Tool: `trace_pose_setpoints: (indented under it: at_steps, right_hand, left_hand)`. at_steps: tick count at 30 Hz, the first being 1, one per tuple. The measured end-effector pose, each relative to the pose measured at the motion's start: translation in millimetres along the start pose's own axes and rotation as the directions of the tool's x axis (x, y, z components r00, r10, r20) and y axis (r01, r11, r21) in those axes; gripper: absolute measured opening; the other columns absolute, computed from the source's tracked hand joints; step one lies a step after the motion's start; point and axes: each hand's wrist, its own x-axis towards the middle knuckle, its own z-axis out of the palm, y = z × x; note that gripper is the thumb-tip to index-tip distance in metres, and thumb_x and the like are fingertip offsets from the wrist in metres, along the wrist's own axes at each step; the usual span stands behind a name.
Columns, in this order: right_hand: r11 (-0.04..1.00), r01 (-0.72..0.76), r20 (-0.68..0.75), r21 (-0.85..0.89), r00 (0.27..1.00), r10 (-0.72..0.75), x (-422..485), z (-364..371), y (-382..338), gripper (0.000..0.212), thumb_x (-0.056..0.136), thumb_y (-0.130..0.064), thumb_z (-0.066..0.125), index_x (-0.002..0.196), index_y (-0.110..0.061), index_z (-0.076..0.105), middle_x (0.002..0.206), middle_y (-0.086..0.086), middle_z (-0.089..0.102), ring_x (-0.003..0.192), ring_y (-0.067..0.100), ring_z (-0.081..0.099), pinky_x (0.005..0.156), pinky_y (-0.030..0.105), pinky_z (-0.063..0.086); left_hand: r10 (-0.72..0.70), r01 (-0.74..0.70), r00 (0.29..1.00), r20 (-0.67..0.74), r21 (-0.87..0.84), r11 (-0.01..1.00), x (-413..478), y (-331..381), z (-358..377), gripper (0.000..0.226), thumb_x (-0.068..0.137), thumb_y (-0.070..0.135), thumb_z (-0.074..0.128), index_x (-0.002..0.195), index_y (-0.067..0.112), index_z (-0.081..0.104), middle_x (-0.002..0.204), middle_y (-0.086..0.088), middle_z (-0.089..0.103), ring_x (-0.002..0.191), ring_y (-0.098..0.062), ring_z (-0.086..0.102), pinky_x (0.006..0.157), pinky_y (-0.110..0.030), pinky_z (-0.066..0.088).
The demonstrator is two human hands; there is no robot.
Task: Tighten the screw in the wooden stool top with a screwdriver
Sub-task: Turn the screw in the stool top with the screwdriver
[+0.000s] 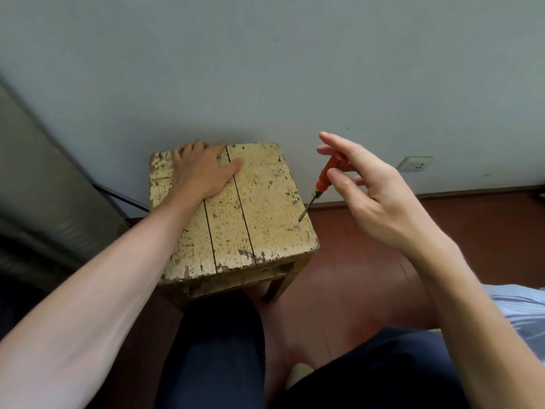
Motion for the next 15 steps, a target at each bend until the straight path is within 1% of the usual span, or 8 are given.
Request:
trace_pose_setpoints:
  at_steps: [2, 4, 5, 9, 12, 14, 15]
  right_hand:
    - [0.996, 0.012, -0.040, 0.088, 0.999, -0.008, -5, 6, 2, 0.046, 0.112, -0.010, 0.056, 0.153, -0.033, 0.055, 0.126, -0.010, 0.069, 0.110, 0.016, 0.075, 0.089, 0.025, 0.057]
    - [0.993, 0.036, -0.067, 0.112, 0.997, -0.029, -9, 11, 5, 0.040, 0.112, -0.012, 0.057, 0.144, -0.034, 0.061, 0.121, -0.009, 0.071, 0.108, 0.021, 0.076, 0.090, 0.038, 0.061]
    - [0.993, 0.046, -0.071, 0.113, 0.997, -0.038, -11, 11, 7, 0.040, 0.111, -0.013, 0.057, 0.144, -0.034, 0.063, 0.119, -0.009, 0.071, 0.108, 0.023, 0.076, 0.091, 0.041, 0.061]
    - [0.989, 0.076, -0.114, 0.125, 0.992, -0.062, -14, 9, 15, 0.042, 0.110, -0.012, 0.057, 0.146, -0.033, 0.063, 0.114, -0.001, 0.073, 0.113, 0.022, 0.076, 0.098, 0.048, 0.060]
    - [0.987, 0.069, -0.161, 0.144, 0.986, -0.045, -15, 11, 16, 0.039, 0.109, -0.010, 0.061, 0.141, -0.032, 0.066, 0.113, 0.001, 0.074, 0.111, 0.022, 0.078, 0.092, 0.052, 0.061]
    - [0.984, 0.074, -0.196, 0.161, 0.980, -0.041, -16, 13, 16, 0.036, 0.107, -0.011, 0.065, 0.137, -0.032, 0.068, 0.113, -0.004, 0.074, 0.105, 0.023, 0.078, 0.088, 0.049, 0.062]
    - [0.984, 0.072, -0.212, 0.165, 0.977, -0.036, -16, 14, 15, 0.035, 0.106, -0.013, 0.067, 0.135, -0.034, 0.068, 0.114, -0.008, 0.073, 0.104, 0.023, 0.078, 0.085, 0.044, 0.062]
  left_hand:
    - [-0.001, 0.001, 1.000, 0.002, -0.006, 1.000, 0, 0, 0, 0.085, 0.085, 0.090, 0.023, 0.150, 0.040, 0.043, 0.144, -0.008, 0.051, 0.137, -0.032, 0.039, 0.113, -0.048, 0.023]
    - [-0.001, 0.001, 1.000, 0.000, -0.019, 1.000, 0, 0, 0, 0.084, 0.085, 0.089, 0.025, 0.150, 0.040, 0.043, 0.144, -0.008, 0.050, 0.138, -0.032, 0.038, 0.113, -0.048, 0.023]
    - [-0.003, 0.003, 1.000, -0.001, -0.022, 1.000, 0, 0, 0, 0.083, 0.085, 0.089, 0.025, 0.150, 0.040, 0.043, 0.144, -0.008, 0.050, 0.138, -0.033, 0.038, 0.113, -0.048, 0.023]
    - [-0.009, 0.009, 1.000, 0.002, -0.020, 1.000, 0, 0, 0, 0.083, 0.086, 0.088, 0.026, 0.151, 0.039, 0.043, 0.143, -0.008, 0.050, 0.137, -0.033, 0.038, 0.114, -0.048, 0.023]
    - [-0.009, 0.009, 1.000, -0.003, -0.023, 1.000, 0, 1, -1, 0.082, 0.086, 0.087, 0.026, 0.150, 0.039, 0.044, 0.144, -0.008, 0.051, 0.136, -0.032, 0.039, 0.114, -0.048, 0.023]
    - [-0.008, 0.008, 1.000, -0.006, -0.019, 1.000, 0, 1, -2, 0.082, 0.086, 0.087, 0.027, 0.151, 0.039, 0.044, 0.144, -0.008, 0.051, 0.136, -0.032, 0.039, 0.113, -0.048, 0.024]
    - [-0.008, 0.008, 1.000, -0.006, -0.020, 1.000, -1, 2, -2, 0.082, 0.086, 0.087, 0.027, 0.151, 0.039, 0.044, 0.144, -0.008, 0.051, 0.136, -0.032, 0.039, 0.113, -0.048, 0.024]
